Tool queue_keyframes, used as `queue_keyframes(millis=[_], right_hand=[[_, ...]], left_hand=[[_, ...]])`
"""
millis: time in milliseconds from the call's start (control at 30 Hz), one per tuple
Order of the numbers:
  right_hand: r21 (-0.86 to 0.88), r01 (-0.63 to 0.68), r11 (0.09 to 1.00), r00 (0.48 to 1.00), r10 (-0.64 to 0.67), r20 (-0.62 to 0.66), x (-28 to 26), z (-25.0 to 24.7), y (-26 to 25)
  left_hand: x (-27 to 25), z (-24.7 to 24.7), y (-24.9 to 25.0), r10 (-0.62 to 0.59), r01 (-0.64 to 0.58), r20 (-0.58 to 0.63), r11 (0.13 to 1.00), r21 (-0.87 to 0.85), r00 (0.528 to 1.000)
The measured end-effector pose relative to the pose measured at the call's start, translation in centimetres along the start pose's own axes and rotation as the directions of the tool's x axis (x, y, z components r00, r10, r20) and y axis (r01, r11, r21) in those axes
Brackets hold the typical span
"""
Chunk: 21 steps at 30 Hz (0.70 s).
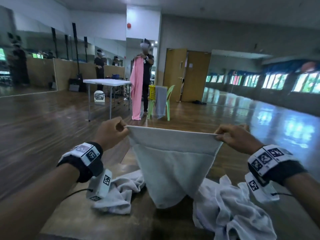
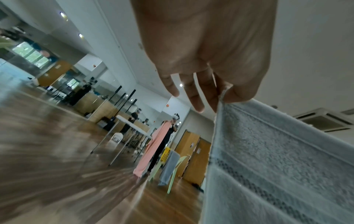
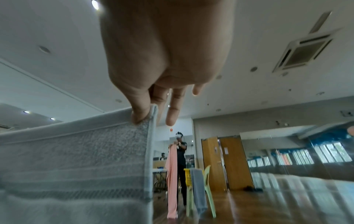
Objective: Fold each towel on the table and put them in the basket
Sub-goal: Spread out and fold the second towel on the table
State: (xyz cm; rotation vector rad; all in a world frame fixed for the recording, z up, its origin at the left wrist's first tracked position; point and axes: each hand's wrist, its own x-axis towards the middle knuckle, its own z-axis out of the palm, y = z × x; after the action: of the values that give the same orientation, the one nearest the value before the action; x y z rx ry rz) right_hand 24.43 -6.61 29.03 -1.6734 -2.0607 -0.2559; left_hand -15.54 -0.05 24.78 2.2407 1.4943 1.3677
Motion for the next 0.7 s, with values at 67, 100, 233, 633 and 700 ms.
queue_keyframes(millis=[67,100,233,633,700], right_hand=[[0.003,0.026,1.0,0.999,-0.026,-0.031,1.7,-3.4,-0.4],[-0.014,0.038,0.999,0.998,-0.039,-0.055,2.3,-5.0,-0.7],[-0.127,0.054,0.991,0.98,-0.076,-0.181,3.6,-10.3,-1.9],[-0.115,0.088,0.989,0.914,-0.126,-0.385,5.0,-21.1,-5.5],[-0.079,0.104,0.991,0.912,-0.127,-0.391,5.7,-22.6,-5.8]], left_hand=[[2.5,-2.5,1.5,0.054,-0.055,0.008,0.998,0.029,0.998],[3.5,-3.8,2.3,0.078,-0.079,0.015,0.995,0.057,0.997],[6.0,-7.8,5.9,0.185,-0.179,-0.034,0.976,0.128,0.982],[9.6,-16.6,13.9,0.287,-0.265,-0.181,0.954,0.138,0.941],[10.2,-17.7,14.8,0.275,-0.253,-0.201,0.959,0.129,0.94]])
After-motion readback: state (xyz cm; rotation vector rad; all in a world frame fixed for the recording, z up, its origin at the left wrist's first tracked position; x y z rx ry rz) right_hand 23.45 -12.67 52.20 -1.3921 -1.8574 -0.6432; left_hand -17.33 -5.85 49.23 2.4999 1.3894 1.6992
